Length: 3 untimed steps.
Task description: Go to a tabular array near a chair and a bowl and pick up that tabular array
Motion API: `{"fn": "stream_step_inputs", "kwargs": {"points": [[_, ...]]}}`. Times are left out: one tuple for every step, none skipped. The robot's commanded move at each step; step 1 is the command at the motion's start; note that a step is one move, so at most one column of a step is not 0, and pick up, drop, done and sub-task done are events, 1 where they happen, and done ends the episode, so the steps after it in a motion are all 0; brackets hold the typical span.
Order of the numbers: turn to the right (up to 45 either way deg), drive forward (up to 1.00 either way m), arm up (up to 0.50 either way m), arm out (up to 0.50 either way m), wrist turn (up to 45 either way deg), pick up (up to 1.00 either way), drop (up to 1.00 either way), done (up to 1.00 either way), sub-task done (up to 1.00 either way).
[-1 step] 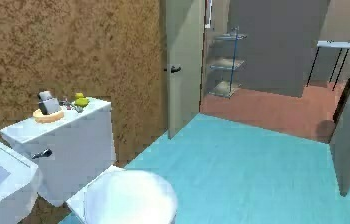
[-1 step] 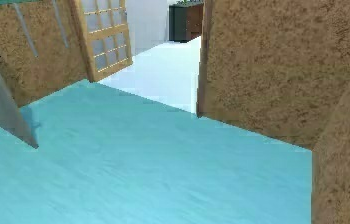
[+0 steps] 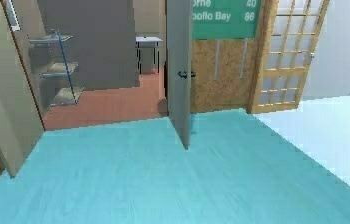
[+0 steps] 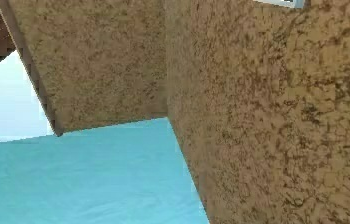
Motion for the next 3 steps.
{"fn": "stream_step_inputs", "kwargs": {"points": [[45.0,0.00,0.00,0.00,0.0,0.00,0.00,0.00,0.00],[15.0,0.00,0.00,0.00,0.0,0.00,0.00,0.00,0.00],[0.0,0.05,0.00,0.00,0.0,0.00,0.00,0.00,0.00]]}}
